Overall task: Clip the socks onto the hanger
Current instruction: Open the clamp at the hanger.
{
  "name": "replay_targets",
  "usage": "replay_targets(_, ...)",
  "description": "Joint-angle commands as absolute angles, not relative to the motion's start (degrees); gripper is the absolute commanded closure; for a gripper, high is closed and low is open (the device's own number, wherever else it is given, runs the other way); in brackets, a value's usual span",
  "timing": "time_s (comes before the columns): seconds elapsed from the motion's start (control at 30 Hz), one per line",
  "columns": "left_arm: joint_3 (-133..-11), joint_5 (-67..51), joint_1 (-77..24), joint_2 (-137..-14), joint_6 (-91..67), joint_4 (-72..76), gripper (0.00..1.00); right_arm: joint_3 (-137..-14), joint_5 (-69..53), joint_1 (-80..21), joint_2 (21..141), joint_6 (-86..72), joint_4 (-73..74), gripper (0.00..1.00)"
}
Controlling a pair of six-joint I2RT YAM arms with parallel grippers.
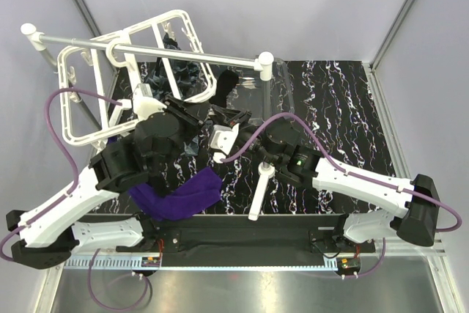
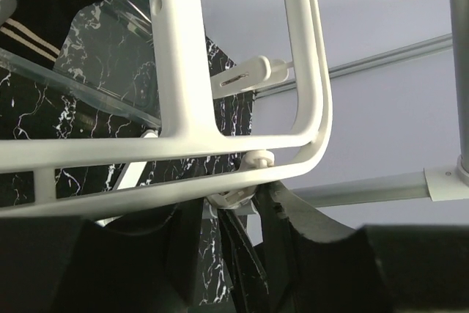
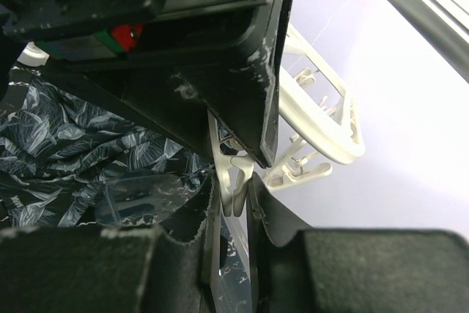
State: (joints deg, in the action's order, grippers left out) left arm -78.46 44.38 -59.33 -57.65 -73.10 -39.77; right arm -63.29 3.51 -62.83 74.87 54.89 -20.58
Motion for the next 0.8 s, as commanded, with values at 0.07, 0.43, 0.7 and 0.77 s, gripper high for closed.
replay_targets(0.07, -71.3, 43.9, -59.9, -52.1, -62.6, -24.9, 0.53, -65.5, 3.0, -63.0, 74.4, 53.4, -22.5, 1.0)
replay_targets(0.43, -78.3, 44.1, -59.9, -51.2, -86.2, -44.7, 0.44, -66.4, 3.9, -62.3, 75.4, 50.8, -21.7, 1.0)
replay_targets(0.7, -86.7, 39.4, -60.0, -58.0, -97.0, -53.8, 0.52, -67.8, 5.3, -62.3, 75.8, 50.7, -20.7, 1.0)
replay_targets(0.77, -88.9, 38.1, -60.7, -59.1, -98.2, -54.2, 0.52, -68.1, 5.7, -62.2, 76.4, 51.1, -20.7, 1.0)
